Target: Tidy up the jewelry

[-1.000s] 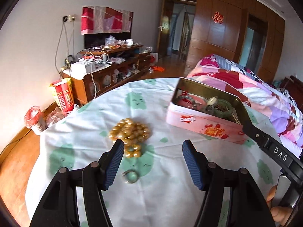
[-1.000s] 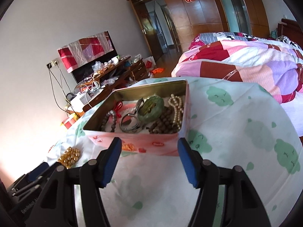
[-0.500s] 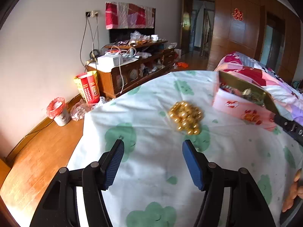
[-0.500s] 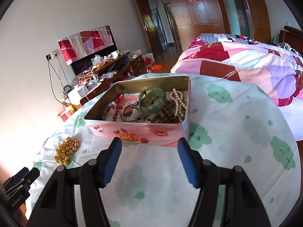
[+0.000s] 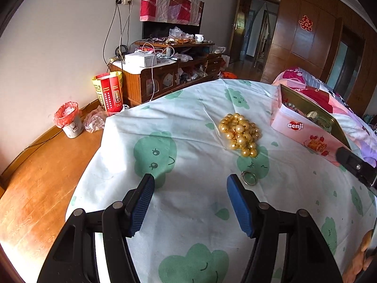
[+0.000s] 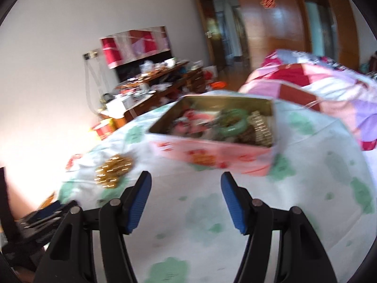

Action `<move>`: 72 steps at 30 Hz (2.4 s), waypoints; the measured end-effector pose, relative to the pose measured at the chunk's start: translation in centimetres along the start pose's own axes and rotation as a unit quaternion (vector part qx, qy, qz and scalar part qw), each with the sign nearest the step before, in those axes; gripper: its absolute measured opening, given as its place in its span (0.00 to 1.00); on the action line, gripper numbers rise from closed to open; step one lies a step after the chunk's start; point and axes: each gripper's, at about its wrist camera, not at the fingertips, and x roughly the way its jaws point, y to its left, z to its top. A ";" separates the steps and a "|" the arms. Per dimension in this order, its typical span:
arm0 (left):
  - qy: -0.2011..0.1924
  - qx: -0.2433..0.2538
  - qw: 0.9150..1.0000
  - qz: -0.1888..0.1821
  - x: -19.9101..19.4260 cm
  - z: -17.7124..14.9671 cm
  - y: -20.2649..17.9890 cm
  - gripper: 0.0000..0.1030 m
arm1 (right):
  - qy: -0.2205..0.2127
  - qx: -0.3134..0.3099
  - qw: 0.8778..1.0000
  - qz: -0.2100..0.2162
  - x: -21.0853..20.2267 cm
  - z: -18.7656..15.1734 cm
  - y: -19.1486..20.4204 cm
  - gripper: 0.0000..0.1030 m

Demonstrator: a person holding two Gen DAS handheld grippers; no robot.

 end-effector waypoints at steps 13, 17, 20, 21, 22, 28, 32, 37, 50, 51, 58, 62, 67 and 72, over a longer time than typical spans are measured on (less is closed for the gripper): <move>-0.015 -0.051 0.998 0.023 -0.7 -0.3 1.6 0.62 | 0.151 -0.141 0.966 0.158 6.7 -1.3 9.1 0.31; -0.026 -0.068 0.997 0.022 -1.1 -0.5 2.1 0.62 | 0.163 -0.151 0.962 0.159 7.6 -1.4 9.5 0.31; -0.035 -0.107 0.992 0.054 -1.4 -0.8 3.3 0.62 | 0.175 -0.173 0.956 0.162 8.3 -2.0 9.9 0.31; -0.030 -0.121 0.991 0.055 -1.2 -0.8 3.6 0.62 | 0.168 -0.182 0.956 0.158 8.2 -2.2 10.3 0.31; -0.022 -0.130 0.990 0.050 -1.0 -0.8 4.0 0.62 | 0.168 -0.190 0.954 0.157 8.2 -2.3 10.5 0.31; -0.002 -0.130 0.990 0.052 -0.4 -0.8 3.8 0.62 | 0.156 -0.242 0.949 0.125 7.8 -3.1 11.6 0.29; 0.003 -0.122 0.991 0.054 -0.3 -0.8 3.7 0.62 | 0.145 -0.283 0.942 0.104 7.7 -3.4 12.4 0.21; 0.008 -0.114 0.992 0.053 -0.2 -0.8 3.7 0.62 | 0.147 -0.228 0.956 0.112 7.5 -2.7 10.0 0.19; 0.033 0.011 0.998 -0.061 2.5 5.6 -2.6 0.62 | 0.057 -0.049 0.992 0.103 4.6 -0.2 2.8 0.19; 0.039 0.014 0.997 -0.069 3.2 6.0 -3.0 0.62 | 0.055 -0.046 0.992 0.103 4.5 -0.1 2.9 0.19; 0.083 0.034 0.995 -0.050 7.1 6.2 -4.7 0.56 | 0.049 -0.030 0.993 0.107 4.1 0.1 2.1 0.19; 0.084 0.040 0.994 -0.060 6.7 6.0 -4.8 0.32 | 0.055 -0.020 0.992 0.111 3.8 -0.1 1.4 0.19; 0.076 0.041 0.994 -0.070 6.2 5.9 -5.0 0.19 | 0.056 -0.014 0.992 0.113 3.9 0.0 1.2 0.12; 0.020 0.053 0.996 -0.069 3.8 5.8 -5.6 0.18 | 0.055 -0.012 0.992 0.114 3.9 -0.1 1.0 0.12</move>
